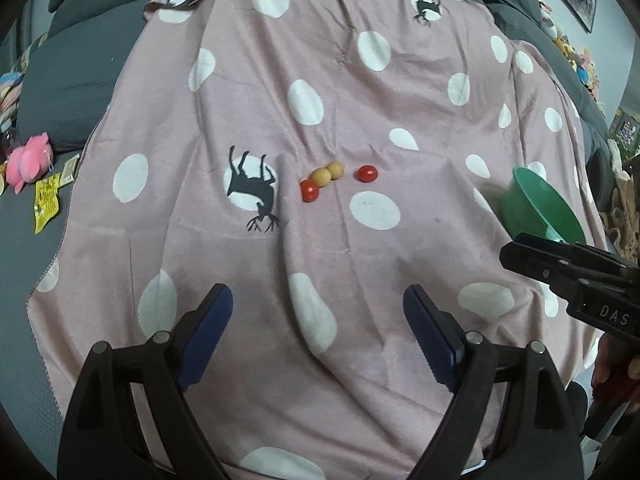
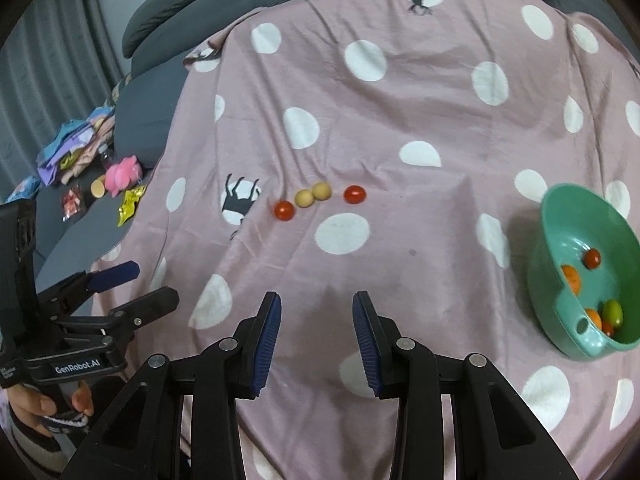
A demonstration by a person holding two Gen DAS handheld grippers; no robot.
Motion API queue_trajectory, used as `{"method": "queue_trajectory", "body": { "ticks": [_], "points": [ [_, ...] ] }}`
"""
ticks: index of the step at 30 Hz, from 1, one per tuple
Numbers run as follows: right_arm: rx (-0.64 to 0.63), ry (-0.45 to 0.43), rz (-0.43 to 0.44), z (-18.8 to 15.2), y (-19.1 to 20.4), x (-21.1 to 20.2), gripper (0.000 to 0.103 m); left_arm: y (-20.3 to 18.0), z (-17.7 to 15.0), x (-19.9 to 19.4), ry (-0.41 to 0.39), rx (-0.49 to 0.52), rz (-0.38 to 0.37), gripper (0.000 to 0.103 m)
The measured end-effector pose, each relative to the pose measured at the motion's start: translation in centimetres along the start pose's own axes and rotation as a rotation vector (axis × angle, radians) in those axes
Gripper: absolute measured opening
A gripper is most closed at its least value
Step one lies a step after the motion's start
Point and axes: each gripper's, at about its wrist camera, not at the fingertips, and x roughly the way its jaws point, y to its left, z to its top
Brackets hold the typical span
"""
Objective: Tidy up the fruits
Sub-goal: 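Lift both grippers from the bowl and move toward the remaining small fruits, then grasp a small yellow fruit with the left gripper while the right gripper grasps another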
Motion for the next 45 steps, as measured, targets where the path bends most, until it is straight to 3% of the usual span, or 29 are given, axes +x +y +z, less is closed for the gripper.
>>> {"method": "queue_trajectory", "body": {
  "ticks": [3,15,41,45],
  "points": [
    [-0.011,0.016,0.004,0.3,0.7,0.9,0.043,0.9,-0.2,0.5,0.011,-0.017,-0.001,0.088],
    [-0.026,0.041,0.008,1.9,2.0,3.8,0.043,2.5,1.5,1.6,-0.009,-0.019,-0.018,0.088],
    [0.025,0.059,0.019,4.4,-2.1,8.6,0.043,0.1,5.5,6.8,0.02,0.081,-0.032,0.088],
    [0.026,0.064,0.032,4.8,-2.6,9.4,0.043,-0.1,6.3,7.7,0.028,0.085,-0.068,0.087]
  ]
}}
